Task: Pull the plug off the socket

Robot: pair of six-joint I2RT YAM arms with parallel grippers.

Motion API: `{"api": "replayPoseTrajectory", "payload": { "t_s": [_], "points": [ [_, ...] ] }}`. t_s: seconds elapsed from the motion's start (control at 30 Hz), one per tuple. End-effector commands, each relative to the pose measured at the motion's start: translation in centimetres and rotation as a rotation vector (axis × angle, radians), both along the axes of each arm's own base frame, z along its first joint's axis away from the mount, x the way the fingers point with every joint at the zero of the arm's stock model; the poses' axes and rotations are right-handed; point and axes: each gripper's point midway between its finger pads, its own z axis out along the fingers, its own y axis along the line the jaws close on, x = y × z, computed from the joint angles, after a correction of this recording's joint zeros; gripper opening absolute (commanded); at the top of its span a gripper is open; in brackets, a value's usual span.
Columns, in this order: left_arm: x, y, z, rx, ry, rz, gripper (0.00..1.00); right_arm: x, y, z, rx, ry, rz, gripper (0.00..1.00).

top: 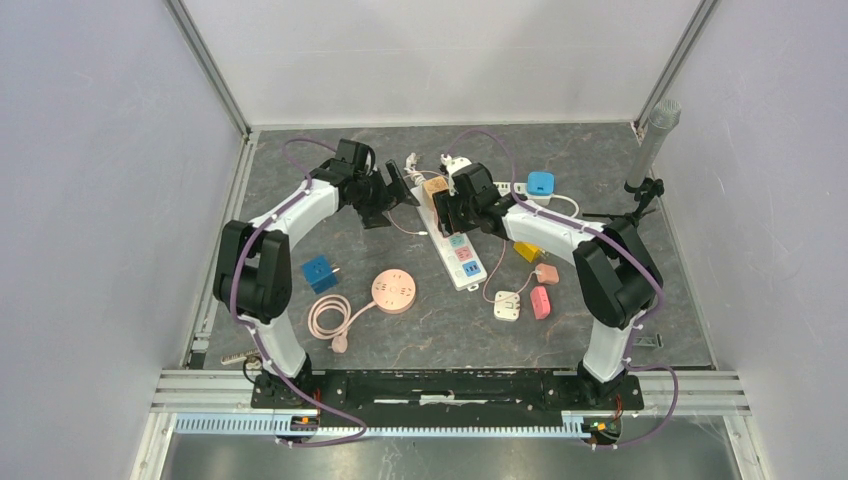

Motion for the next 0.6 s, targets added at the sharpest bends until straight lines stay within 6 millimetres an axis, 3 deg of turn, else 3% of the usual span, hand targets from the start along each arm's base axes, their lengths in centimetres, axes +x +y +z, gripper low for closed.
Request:
{"api": "replayPoseTrajectory", "payload": {
  "t_s": [0.0,0.23,0.37,0.57],
  "points": [
    [1.3,-2.0,1.6,-0.115,-0.009,-0.015,1.0,-1.0,0.8,2.1,0.034,-0.042,0.029,0.49],
    [2.3,-3.2,2.1,-0.198,-0.009,0.005,1.0,-4.6,0.5,1.8,0.055,-0.01,0.068,0.45],
    [3.0,-4.0,2.1,-0.252,0.01,0.042,0.99,-5.0,0.5,2.4,0.069,-0.037,0.087,0.47],
    [3.4,-5.0,0.9,-0.259,0.039,0.055,0.92,-4.5,0.5,2.1,0.048,-0.026,0.077,0.7]
  ]
}}
